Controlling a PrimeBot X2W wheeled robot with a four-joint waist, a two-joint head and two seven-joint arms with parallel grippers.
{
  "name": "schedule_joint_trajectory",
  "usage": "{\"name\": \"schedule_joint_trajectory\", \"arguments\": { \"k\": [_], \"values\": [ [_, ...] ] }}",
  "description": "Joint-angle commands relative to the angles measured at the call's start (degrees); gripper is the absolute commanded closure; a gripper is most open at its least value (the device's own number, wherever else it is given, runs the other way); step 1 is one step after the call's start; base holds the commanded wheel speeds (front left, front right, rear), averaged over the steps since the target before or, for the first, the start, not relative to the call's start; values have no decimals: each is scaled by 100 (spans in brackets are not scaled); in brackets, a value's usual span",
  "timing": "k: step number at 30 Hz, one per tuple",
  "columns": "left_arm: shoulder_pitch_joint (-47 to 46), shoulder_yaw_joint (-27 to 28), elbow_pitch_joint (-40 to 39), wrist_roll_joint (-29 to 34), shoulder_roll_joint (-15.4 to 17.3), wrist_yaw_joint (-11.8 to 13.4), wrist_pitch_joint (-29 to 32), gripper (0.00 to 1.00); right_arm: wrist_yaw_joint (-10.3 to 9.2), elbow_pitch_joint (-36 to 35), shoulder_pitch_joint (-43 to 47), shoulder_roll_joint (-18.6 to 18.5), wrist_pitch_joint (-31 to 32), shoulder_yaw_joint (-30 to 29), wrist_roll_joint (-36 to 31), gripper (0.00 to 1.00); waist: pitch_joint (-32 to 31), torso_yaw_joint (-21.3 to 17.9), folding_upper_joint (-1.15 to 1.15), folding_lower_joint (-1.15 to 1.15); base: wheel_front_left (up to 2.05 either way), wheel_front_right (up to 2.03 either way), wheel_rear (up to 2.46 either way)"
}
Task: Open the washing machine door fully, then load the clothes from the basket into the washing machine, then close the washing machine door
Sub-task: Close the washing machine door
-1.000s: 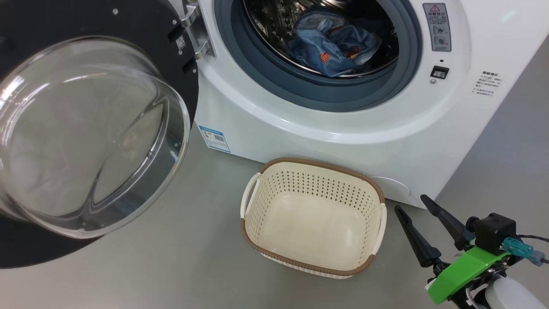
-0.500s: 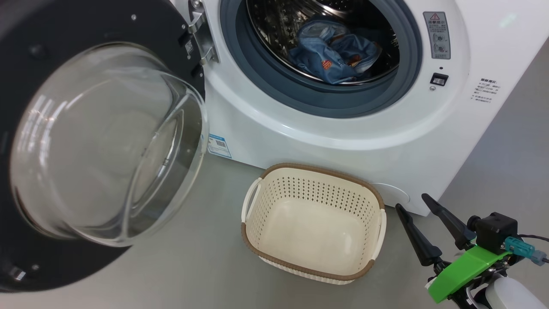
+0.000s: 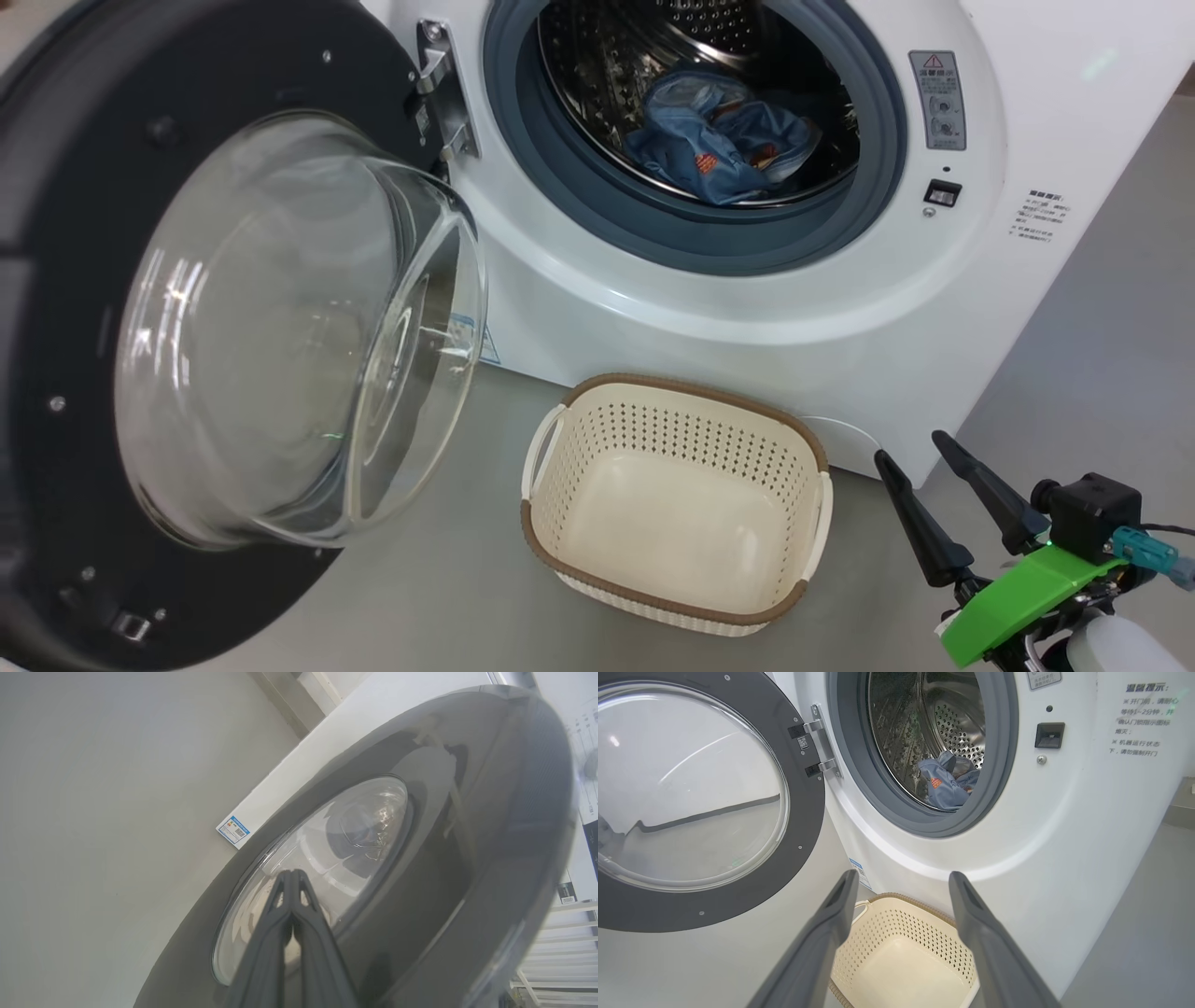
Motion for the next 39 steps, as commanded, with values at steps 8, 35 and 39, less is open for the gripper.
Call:
{"name": "schedule_joint_trajectory", "arguments": {
  "k": [8, 35, 39],
  "values": [
    [297, -134, -1009, -373, 329, -57, 195, 100, 57, -161, 213, 10, -69, -70, 89, 0, -176, -80, 0, 0, 0, 0, 0],
    [635, -1156, -2685, -709, -123, -57, 222, 100, 57, -280, 618, 193, -69, -489, -7, 0, -442, -1045, 0, 0, 0, 0, 0],
    [537, -1277, -2633, -642, -276, -57, 86, 100, 57, -283, 625, 218, -69, -513, -12, 0, -425, -1297, 0, 0, 0, 0, 0]
  ]
}}
